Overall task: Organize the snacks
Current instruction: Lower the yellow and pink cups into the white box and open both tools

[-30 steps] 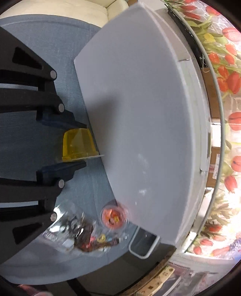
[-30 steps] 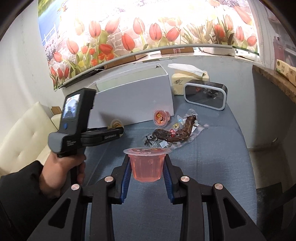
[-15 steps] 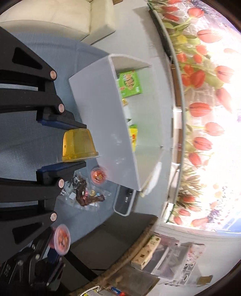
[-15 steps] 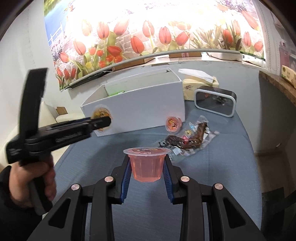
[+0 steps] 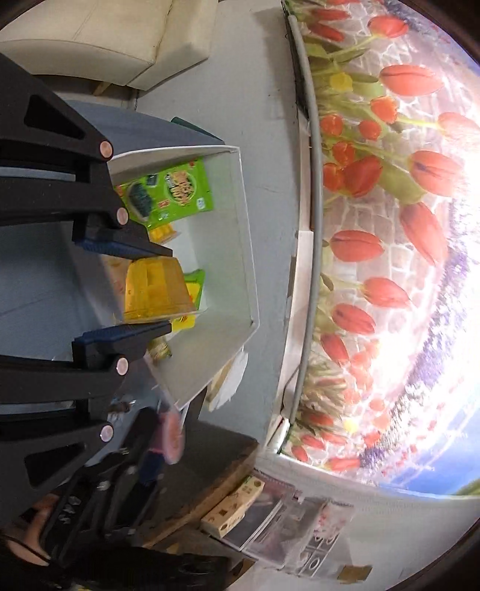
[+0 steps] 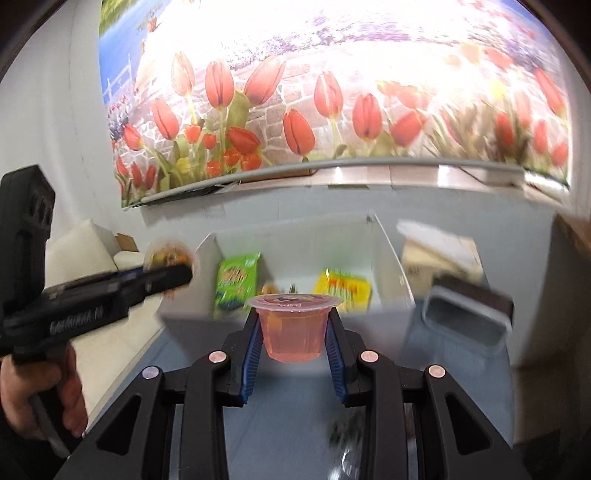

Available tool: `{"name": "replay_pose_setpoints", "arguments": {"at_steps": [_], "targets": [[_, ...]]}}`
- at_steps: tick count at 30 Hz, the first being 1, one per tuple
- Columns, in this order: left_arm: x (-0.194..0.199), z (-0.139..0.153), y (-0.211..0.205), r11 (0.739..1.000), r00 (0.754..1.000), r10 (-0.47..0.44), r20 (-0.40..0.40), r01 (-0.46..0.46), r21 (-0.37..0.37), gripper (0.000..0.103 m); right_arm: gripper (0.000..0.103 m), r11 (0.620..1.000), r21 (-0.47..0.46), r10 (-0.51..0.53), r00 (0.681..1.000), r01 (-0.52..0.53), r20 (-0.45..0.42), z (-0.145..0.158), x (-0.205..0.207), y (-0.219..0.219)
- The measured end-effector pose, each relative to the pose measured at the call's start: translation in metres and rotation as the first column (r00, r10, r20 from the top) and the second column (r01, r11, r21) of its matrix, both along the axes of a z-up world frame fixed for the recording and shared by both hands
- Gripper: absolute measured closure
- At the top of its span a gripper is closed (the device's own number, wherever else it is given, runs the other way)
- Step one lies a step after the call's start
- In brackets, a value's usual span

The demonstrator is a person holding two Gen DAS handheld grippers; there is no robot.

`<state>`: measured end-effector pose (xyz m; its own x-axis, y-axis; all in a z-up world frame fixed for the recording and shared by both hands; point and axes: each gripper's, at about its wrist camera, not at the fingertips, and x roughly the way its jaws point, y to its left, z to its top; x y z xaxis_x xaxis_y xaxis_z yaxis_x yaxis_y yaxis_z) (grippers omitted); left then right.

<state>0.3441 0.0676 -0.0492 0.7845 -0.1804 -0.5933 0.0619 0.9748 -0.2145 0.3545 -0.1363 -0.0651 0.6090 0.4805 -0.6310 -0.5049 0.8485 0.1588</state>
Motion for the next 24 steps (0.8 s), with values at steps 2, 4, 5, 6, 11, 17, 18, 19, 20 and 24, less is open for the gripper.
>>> {"name": "replay_pose_setpoints", "arguments": {"at_steps": [2, 4, 5, 6, 11, 17, 18, 19, 20, 24], "targets": [[0.021, -0.007, 0.009, 1.000, 1.000, 0.000, -0.027, 0.000, 0.004, 0.067, 0.068, 1.000, -0.016, -0.004, 1.000, 0.004, -0.006, -0.002, 0.022, 0.009], [0.032, -0.015, 0.012, 1.000, 0.999, -0.002, -0.046, 0.002, 0.013, 0.067, 0.068, 1.000, -0.023, -0.009, 0.999, 0.008, -0.046, -0.011, 0.048, 0.017], [0.039, -0.020, 0.014, 1.000, 0.998, -0.003, -0.060, 0.004, 0.023, 0.067, 0.068, 1.000, -0.024, -0.008, 0.999, 0.007, -0.054, -0.013, 0.054, 0.019], [0.046, -0.025, 0.014, 0.999, 0.997, -0.015, -0.078, 0.018, 0.027, 0.067, 0.068, 0.999, -0.035, -0.010, 0.998, 0.007, -0.063, -0.019, 0.063, 0.022], [0.055, -0.040, 0.018, 0.998, 0.994, -0.009, -0.113, 0.016, 0.062, 0.036, 0.036, 0.997, -0.038, -0.072, 0.991, 0.068, -0.113, -0.038, 0.084, 0.018], [0.047, -0.049, 0.024, 0.997, 0.992, -0.009, -0.128, 0.019, 0.081, 0.000, 0.000, 0.994, -0.010, -0.109, 0.992, 0.108, -0.070, -0.034, 0.071, -0.002], [0.044, -0.047, 0.024, 0.997, 0.992, -0.009, -0.124, 0.019, 0.075, 0.000, 0.000, 0.994, -0.001, -0.113, 0.992, 0.113, -0.057, -0.031, 0.066, -0.006], [0.040, -0.045, 0.024, 0.997, 0.993, -0.006, -0.117, 0.015, 0.075, 0.000, 0.000, 0.994, 0.009, -0.112, 0.992, 0.113, -0.051, -0.027, 0.061, -0.011], [0.034, -0.041, 0.022, 0.997, 0.994, -0.005, -0.109, 0.013, 0.077, 0.000, 0.000, 0.994, 0.024, -0.109, 0.993, 0.110, -0.048, -0.023, 0.056, -0.016], [0.008, -0.031, 0.012, 0.997, 0.997, -0.017, -0.080, 0.023, 0.076, 0.000, 0.000, 0.994, 0.066, -0.087, 0.996, 0.087, -0.002, -0.008, 0.022, -0.042]]}}
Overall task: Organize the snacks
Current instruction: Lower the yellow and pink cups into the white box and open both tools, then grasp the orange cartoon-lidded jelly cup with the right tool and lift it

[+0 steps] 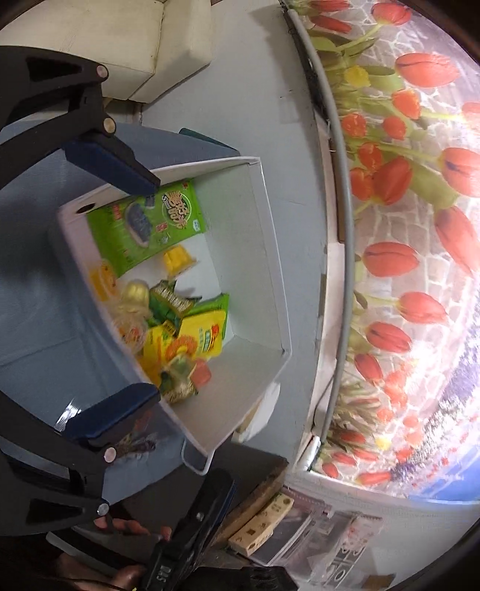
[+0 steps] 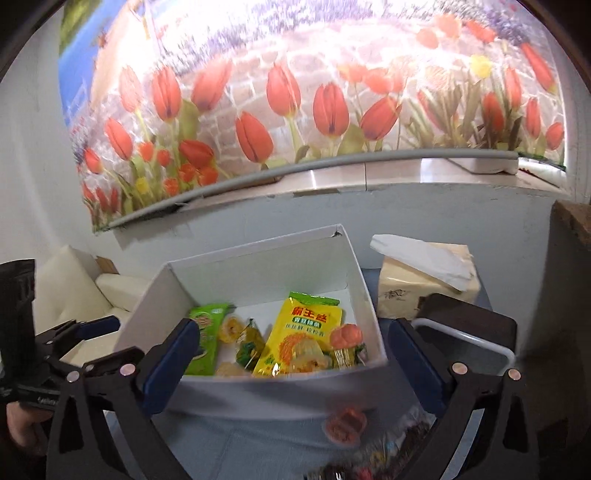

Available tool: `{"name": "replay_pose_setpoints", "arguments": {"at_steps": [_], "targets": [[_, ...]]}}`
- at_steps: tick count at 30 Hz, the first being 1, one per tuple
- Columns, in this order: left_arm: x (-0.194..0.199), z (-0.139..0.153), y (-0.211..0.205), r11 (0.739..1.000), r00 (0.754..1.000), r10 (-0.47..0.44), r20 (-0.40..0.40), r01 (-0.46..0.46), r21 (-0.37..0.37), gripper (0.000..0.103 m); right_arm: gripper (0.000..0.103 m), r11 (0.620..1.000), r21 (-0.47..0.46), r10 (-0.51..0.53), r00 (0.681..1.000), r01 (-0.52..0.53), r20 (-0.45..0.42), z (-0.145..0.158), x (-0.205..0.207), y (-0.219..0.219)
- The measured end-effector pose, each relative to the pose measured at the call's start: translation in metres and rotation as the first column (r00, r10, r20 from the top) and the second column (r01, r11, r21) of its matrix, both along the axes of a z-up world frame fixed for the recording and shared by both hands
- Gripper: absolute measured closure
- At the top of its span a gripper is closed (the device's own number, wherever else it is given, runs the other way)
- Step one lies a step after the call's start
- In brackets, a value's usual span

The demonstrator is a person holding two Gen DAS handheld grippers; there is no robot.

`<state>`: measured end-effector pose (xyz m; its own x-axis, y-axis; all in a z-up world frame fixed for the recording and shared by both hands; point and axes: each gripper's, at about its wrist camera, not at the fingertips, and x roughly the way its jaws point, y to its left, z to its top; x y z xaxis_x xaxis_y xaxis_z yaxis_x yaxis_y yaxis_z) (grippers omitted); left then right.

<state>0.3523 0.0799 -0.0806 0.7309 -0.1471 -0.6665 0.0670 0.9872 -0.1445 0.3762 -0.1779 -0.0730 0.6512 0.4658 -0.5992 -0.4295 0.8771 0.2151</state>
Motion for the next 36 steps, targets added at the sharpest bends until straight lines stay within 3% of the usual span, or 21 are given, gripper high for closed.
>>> {"name": "replay_pose_setpoints", "arguments": {"at_steps": [3, 9, 12, 20, 22, 32, 33, 35, 36], "targets": [[-0.024, 0.003, -0.013, 1.000, 1.000, -0.026, 0.017, 0.026, -0.006, 0.000, 0.000, 1.000, -0.020, -0.001, 1.000, 0.002, 0.022, 0.003, -0.026, -0.017], [-0.076, -0.009, -0.041, 0.998, 0.998, -0.060, 0.027, 0.060, 0.009, 0.000, 0.000, 0.992, -0.127, -0.026, 0.999, 0.028, 0.020, -0.024, -0.078, -0.044], [-0.097, -0.020, -0.054, 0.998, 0.998, -0.061, 0.006, 0.061, -0.017, 0.000, 0.000, 0.991, -0.134, -0.022, 0.999, 0.017, -0.042, -0.045, -0.082, -0.042], [-0.129, -0.040, -0.078, 0.994, 0.993, -0.108, -0.045, 0.109, 0.015, 0.000, 0.000, 0.973, -0.229, -0.001, 0.994, -0.024, -0.108, -0.091, -0.047, 0.003], [-0.132, -0.042, -0.075, 0.995, 0.994, -0.095, -0.051, 0.096, 0.013, 0.000, 0.000, 0.975, -0.221, -0.025, 0.988, -0.010, -0.153, -0.103, -0.027, 0.008], [-0.130, -0.060, -0.052, 0.998, 0.994, -0.062, -0.090, 0.060, -0.027, 0.000, 0.001, 0.974, -0.227, -0.075, 0.976, 0.027, -0.204, -0.131, 0.004, 0.019], [-0.130, -0.062, -0.051, 0.998, 0.994, -0.064, -0.094, 0.061, -0.029, 0.000, 0.003, 0.970, -0.239, -0.080, 0.977, 0.031, -0.199, -0.132, 0.006, 0.021], [-0.130, -0.063, -0.051, 0.997, 0.993, -0.070, -0.095, 0.068, -0.026, 0.000, 0.021, 0.956, -0.294, -0.087, 0.976, 0.025, -0.198, -0.137, 0.008, 0.027], [-0.130, -0.064, -0.050, 0.998, 0.994, -0.065, -0.093, 0.064, -0.020, 0.000, 0.042, 0.947, -0.321, -0.104, 0.969, 0.028, -0.223, -0.142, 0.011, 0.029]]}}
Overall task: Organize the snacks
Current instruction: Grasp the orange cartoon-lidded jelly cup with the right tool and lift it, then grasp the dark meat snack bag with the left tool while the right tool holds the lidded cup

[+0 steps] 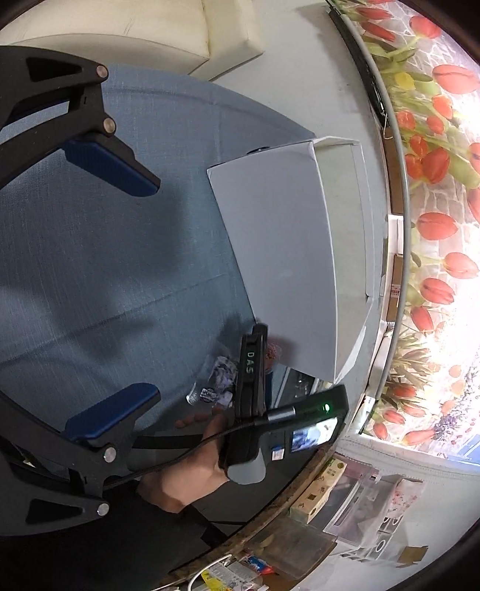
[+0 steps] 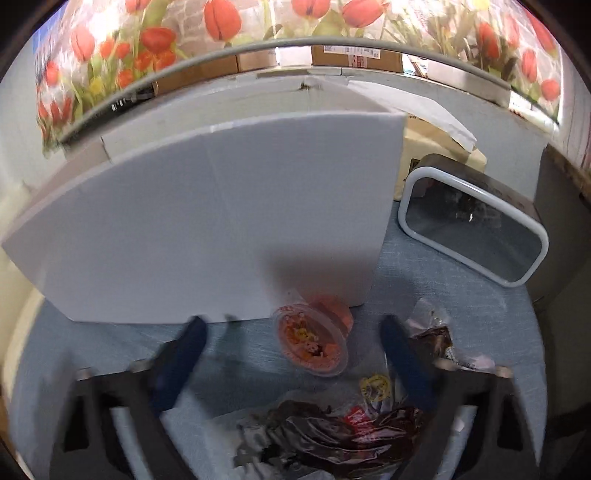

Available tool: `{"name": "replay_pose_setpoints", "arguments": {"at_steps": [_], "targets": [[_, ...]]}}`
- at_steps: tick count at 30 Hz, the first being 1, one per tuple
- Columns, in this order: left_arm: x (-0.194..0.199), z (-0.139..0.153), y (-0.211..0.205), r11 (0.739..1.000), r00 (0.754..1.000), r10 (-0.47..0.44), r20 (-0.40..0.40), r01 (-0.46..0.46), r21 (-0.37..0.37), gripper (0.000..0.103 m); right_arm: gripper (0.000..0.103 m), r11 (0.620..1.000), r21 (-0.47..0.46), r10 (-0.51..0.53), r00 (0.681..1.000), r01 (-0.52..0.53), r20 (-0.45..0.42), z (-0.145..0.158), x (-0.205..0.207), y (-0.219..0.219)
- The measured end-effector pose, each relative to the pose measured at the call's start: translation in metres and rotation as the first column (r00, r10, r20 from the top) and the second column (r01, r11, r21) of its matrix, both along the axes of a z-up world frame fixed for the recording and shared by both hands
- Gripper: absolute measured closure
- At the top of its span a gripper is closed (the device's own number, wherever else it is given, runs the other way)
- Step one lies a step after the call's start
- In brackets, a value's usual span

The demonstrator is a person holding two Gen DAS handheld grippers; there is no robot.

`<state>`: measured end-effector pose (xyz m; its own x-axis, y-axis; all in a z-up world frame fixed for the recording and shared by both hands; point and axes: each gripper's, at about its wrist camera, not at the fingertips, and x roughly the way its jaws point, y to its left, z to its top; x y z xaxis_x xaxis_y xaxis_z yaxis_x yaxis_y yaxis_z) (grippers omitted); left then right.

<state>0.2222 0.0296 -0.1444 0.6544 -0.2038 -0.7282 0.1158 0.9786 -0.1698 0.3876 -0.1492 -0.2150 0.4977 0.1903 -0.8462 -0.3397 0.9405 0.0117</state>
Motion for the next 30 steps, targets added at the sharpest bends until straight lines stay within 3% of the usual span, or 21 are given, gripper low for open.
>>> {"name": "replay_pose_setpoints", "arguments": {"at_steps": [1, 4, 13, 22, 30], "targets": [[0.000, -0.001, 0.001, 1.000, 1.000, 0.003, -0.002, -0.003, 0.000, 0.000, 0.051, 1.000, 0.006, 0.002, 1.000, -0.002, -0.015, -0.003, 0.001, 0.000], [0.002, -0.003, 0.002, 1.000, 1.000, 0.006, -0.011, -0.006, -0.006, 0.000, 0.055, 1.000, 0.004, 0.008, 1.000, -0.008, -0.002, -0.003, 0.000, 0.001], [0.006, -0.005, -0.002, 1.000, 1.000, -0.015, -0.016, 0.015, 0.015, 0.000, 0.055, 0.994, 0.103, 0.035, 0.999, -0.038, 0.034, 0.023, -0.024, -0.014], [0.033, -0.004, -0.050, 0.983, 0.986, -0.170, 0.003, 0.169, 0.078, 0.000, 0.055, 0.981, 0.195, -0.034, 0.989, 0.005, 0.147, 0.090, -0.106, -0.092], [0.098, -0.026, -0.126, 0.931, 0.934, -0.354, -0.044, 0.356, 0.078, 0.000, 0.055, 0.974, 0.221, -0.094, 0.982, 0.056, 0.166, 0.116, -0.165, -0.152]]}}
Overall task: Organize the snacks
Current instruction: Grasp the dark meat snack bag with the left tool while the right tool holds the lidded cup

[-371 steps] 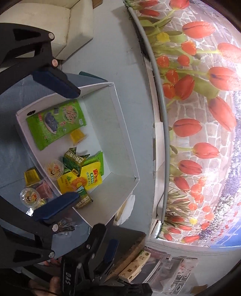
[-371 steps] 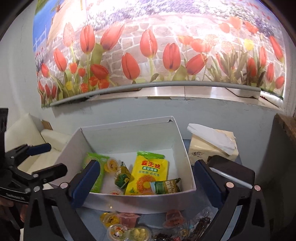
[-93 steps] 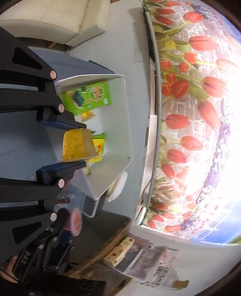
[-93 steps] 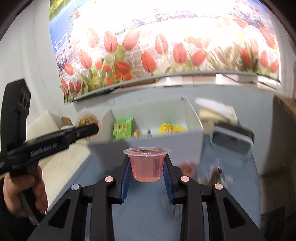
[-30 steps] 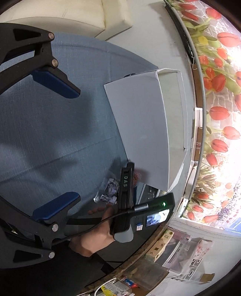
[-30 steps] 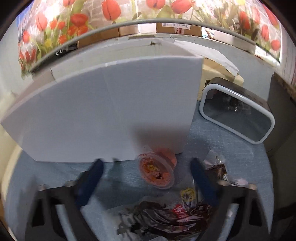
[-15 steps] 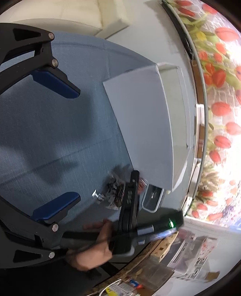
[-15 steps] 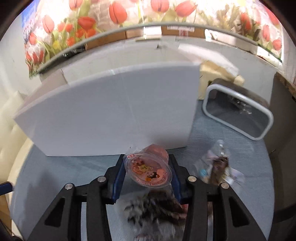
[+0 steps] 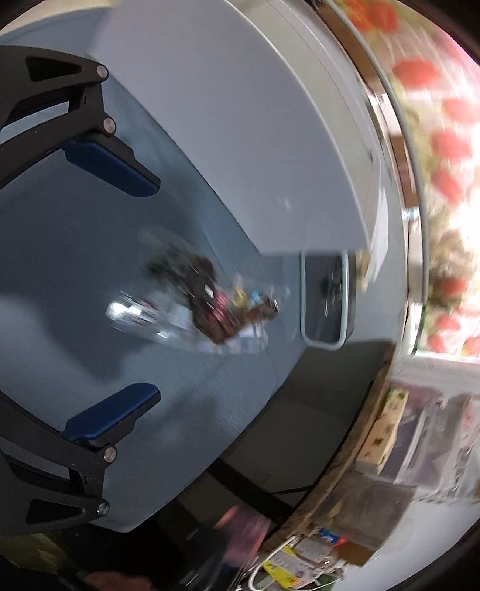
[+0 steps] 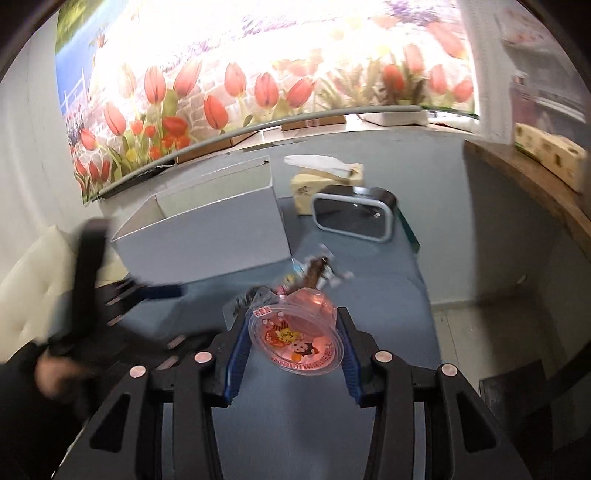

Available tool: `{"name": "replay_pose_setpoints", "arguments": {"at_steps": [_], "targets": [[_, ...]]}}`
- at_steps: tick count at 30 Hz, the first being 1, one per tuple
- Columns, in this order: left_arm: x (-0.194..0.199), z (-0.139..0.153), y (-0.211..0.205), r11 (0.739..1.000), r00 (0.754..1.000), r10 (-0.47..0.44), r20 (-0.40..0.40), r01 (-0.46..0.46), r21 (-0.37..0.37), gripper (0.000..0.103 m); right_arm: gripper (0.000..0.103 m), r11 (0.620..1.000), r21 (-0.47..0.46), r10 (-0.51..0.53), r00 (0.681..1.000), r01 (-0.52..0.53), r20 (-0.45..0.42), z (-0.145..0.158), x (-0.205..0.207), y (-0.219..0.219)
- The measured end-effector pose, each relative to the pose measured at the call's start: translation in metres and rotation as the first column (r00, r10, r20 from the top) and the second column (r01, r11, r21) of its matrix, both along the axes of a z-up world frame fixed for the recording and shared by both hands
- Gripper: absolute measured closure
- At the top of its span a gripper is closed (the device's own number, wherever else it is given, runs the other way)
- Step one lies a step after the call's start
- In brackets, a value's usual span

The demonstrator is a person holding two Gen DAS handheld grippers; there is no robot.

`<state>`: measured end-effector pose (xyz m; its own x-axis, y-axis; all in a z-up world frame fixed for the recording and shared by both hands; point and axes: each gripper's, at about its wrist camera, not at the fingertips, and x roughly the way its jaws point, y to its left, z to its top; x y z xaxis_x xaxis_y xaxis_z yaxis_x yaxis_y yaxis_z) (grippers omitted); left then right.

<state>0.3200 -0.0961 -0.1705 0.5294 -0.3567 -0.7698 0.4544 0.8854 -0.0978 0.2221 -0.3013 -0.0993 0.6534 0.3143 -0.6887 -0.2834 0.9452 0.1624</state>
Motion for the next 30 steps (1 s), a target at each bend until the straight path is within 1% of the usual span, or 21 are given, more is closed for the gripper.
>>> {"name": "replay_pose_setpoints", "arguments": {"at_steps": [2, 4, 7, 9, 10, 11, 12, 13, 15, 17, 18, 19, 20, 22, 24, 26, 28, 30], "targets": [[0.014, -0.006, -0.022, 0.998, 0.998, -0.055, 0.006, 0.055, 0.024, 0.000, 0.055, 1.000, 0.005, -0.014, 1.000, 0.014, 0.006, 0.002, -0.010, -0.010], [0.025, -0.011, -0.038, 0.995, 0.996, -0.090, 0.006, 0.090, 0.046, 0.000, 0.055, 0.999, 0.029, -0.026, 1.000, 0.026, 0.000, 0.003, -0.017, -0.021], [0.042, -0.021, -0.058, 0.987, 0.990, -0.137, -0.019, 0.138, 0.078, 0.000, 0.055, 0.999, 0.030, -0.037, 0.999, 0.037, -0.001, 0.004, -0.024, -0.032], [0.049, -0.026, -0.065, 0.981, 0.985, -0.173, -0.020, 0.175, 0.087, 0.000, 0.055, 0.998, 0.035, -0.046, 0.999, 0.047, -0.005, 0.005, -0.027, -0.039], [0.055, -0.031, -0.069, 0.974, 0.979, -0.199, -0.043, 0.202, 0.102, 0.000, 0.055, 0.998, 0.037, -0.051, 0.999, 0.051, -0.005, 0.005, -0.028, -0.041], [0.058, -0.035, -0.072, 0.971, 0.978, -0.201, -0.060, 0.207, 0.118, 0.000, 0.055, 0.998, 0.044, -0.053, 0.999, 0.053, -0.006, 0.006, -0.029, -0.044], [0.062, -0.037, -0.073, 0.970, 0.975, -0.209, -0.070, 0.216, 0.114, 0.000, 0.055, 0.997, 0.048, -0.056, 0.998, 0.056, -0.004, 0.006, -0.029, -0.047], [0.064, -0.037, -0.071, 0.970, 0.973, -0.217, -0.073, 0.224, 0.095, 0.000, 0.055, 0.997, 0.048, -0.059, 0.998, 0.059, -0.002, 0.006, -0.030, -0.048], [0.068, -0.036, -0.064, 0.971, 0.973, -0.221, -0.070, 0.226, 0.071, 0.001, 0.055, 0.997, 0.054, -0.060, 0.998, 0.060, -0.005, 0.005, -0.029, -0.050], [0.068, -0.036, -0.060, 0.967, 0.969, -0.238, -0.060, 0.242, 0.073, 0.002, 0.055, 0.997, 0.055, -0.059, 0.998, 0.060, -0.012, 0.003, -0.028, -0.049], [0.069, -0.035, -0.059, 0.967, 0.970, -0.238, -0.057, 0.242, 0.081, 0.008, 0.055, 0.997, 0.057, -0.058, 0.998, 0.059, -0.017, 0.001, -0.028, -0.049], [0.067, -0.033, -0.057, 0.967, 0.972, -0.231, -0.039, 0.234, 0.098, 0.023, 0.055, 0.996, 0.063, -0.055, 0.998, 0.056, -0.021, 0.000, -0.027, -0.047], [0.066, -0.031, -0.053, 0.969, 0.974, -0.225, -0.032, 0.227, 0.093, 0.025, 0.055, 0.996, 0.065, -0.052, 0.998, 0.053, -0.021, -0.001, -0.027, -0.046], [0.063, -0.030, -0.047, 0.970, 0.972, -0.229, -0.048, 0.232, 0.078, 0.026, 0.055, 0.997, 0.065, -0.045, 0.999, 0.047, -0.026, -0.003, -0.025, -0.042], [0.058, -0.028, -0.041, 0.969, 0.973, -0.227, -0.039, 0.230, 0.090, 0.026, 0.055, 0.997, 0.066, -0.040, 0.999, 0.042, -0.029, -0.004, -0.025, -0.039], [0.053, -0.025, -0.035, 0.976, 0.979, -0.204, -0.032, 0.206, 0.075, 0.026, 0.055, 0.997, 0.066, -0.031, 0.999, 0.032, -0.028, -0.002, -0.026, -0.036], [0.042, -0.018, -0.029, 0.981, 0.983, -0.184, -0.007, 0.185, 0.058, 0.026, 0.055, 0.997, 0.067, -0.027, 0.999, 0.029, -0.023, 0.000, -0.025, -0.034], [0.031, -0.009, -0.023, 0.986, 0.988, -0.156, 0.018, 0.155, 0.058, 0.026, 0.055, 0.998, 0.065, -0.022, 1.000, 0.023, -0.018, 0.002, -0.024, -0.032]]}}
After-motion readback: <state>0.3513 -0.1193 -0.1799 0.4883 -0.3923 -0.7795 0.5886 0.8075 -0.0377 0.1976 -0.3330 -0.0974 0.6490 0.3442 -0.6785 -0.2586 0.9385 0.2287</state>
